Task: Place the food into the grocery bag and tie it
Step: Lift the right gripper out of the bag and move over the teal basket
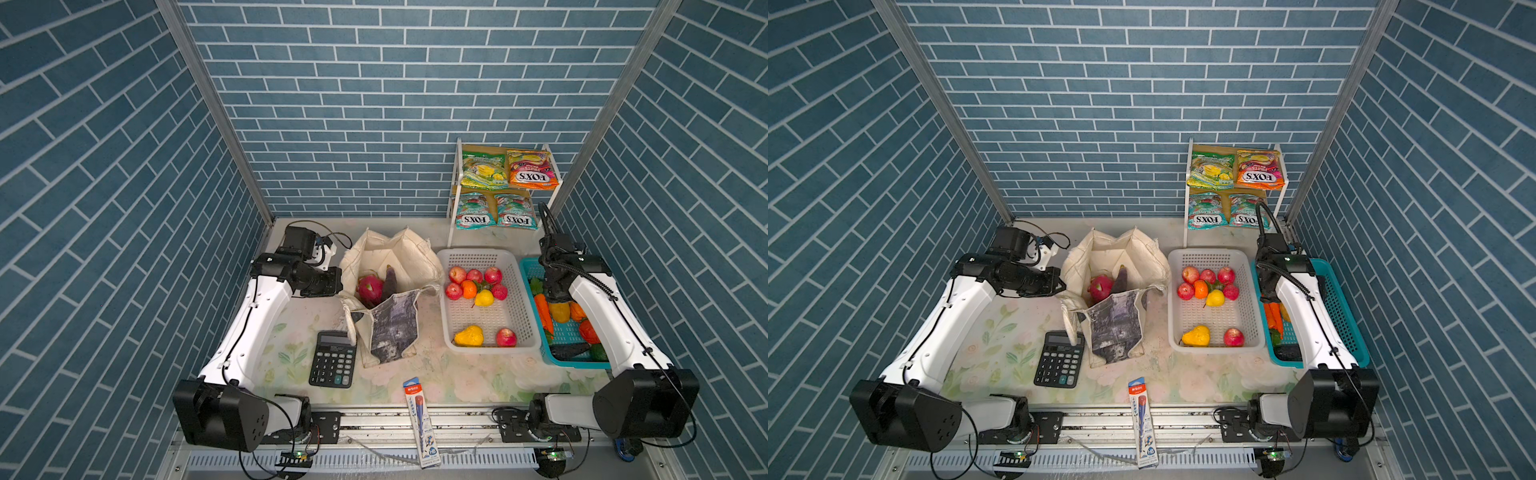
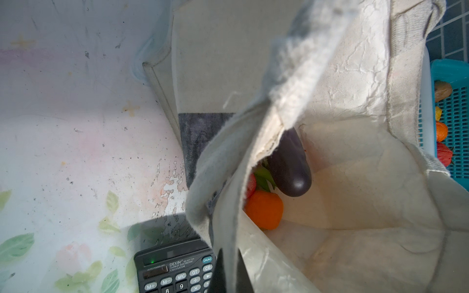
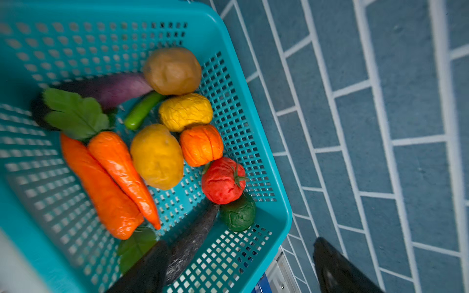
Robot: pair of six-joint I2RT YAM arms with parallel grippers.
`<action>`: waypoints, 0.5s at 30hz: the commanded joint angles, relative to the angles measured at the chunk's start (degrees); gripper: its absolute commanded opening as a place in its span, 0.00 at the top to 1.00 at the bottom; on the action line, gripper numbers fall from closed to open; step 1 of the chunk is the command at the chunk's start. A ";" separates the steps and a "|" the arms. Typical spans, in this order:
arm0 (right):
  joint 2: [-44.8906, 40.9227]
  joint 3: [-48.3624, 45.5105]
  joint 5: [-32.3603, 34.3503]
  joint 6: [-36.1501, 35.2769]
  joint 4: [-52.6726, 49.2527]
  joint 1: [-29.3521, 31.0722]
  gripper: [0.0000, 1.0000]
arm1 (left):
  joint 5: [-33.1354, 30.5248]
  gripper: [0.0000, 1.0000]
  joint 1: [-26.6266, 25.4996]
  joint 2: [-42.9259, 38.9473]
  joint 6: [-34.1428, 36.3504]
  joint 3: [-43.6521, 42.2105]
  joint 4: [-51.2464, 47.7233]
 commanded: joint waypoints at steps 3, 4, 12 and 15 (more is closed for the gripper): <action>3.22 -3.36 -1.60 -6.43 7.04 -5.29 0.10 | -1.14 1.00 0.28 -0.36 0.69 0.65 -2.27; 4.15 -3.58 -1.91 -6.58 7.52 -6.48 0.10 | -1.06 1.00 0.28 -0.36 0.65 0.60 -2.09; 11.49 -3.65 -8.10 -6.05 9.80 -11.22 0.10 | -0.93 1.00 0.28 -0.46 0.84 0.29 -2.16; 14.01 -4.27 -7.44 -6.16 10.16 -12.26 0.08 | -1.05 1.00 0.27 -0.67 1.04 0.08 -2.25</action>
